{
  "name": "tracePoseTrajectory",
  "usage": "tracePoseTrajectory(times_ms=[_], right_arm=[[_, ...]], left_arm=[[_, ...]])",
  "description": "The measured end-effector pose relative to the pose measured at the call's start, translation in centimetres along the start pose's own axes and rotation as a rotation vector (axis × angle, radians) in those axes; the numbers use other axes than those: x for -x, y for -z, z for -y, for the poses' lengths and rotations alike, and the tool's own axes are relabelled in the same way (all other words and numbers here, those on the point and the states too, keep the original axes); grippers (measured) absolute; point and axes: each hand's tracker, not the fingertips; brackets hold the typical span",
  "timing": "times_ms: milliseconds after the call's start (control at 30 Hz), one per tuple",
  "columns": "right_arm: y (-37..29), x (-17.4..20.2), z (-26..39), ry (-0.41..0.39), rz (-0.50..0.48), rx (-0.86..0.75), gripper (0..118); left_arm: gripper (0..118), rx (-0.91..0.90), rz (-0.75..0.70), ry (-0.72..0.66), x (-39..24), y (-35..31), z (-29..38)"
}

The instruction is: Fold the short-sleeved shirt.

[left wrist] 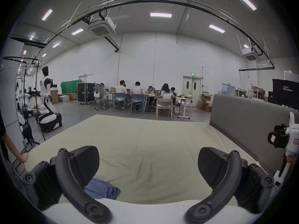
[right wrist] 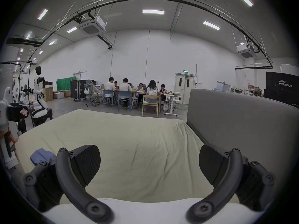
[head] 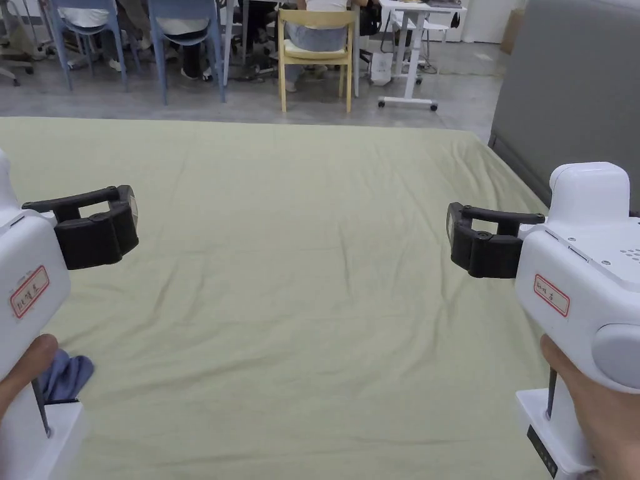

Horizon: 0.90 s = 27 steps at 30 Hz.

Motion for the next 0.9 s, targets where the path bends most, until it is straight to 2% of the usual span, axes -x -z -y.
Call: tracePoseTrajectory(times_ms=[100, 400, 600, 767, 900], right_arm=[[0.1, 0.1, 0.1, 0.008, -0.010, 0.007, 118], [0.6, 0.1, 0.5, 0.046, -0.030, 0.027, 118], [0.9, 0.1, 0.7, 0.061, -0.056, 0.050, 118], [0.7, 0.3, 0.8, 0.043, -0.045, 0.037, 118], [0.9, 0.4, 0.6, 0.037, -0.043, 0.049, 118]], left_arm=[[118, -0.009, -0.071, 0.035, -0.3, 0.0, 0.2], [118, 0.041, 0.092, -0.028, 0.4, 0.4, 0.2], [118, -0.020, -0.028, 0.056, -0.9, -0.1, 0.2], [118, -0.026, -0.086, 0.099, -1.3, 0.2, 0.3], [118, -0.016, -0.080, 0.073, -1.1, 0.5, 0.3]])
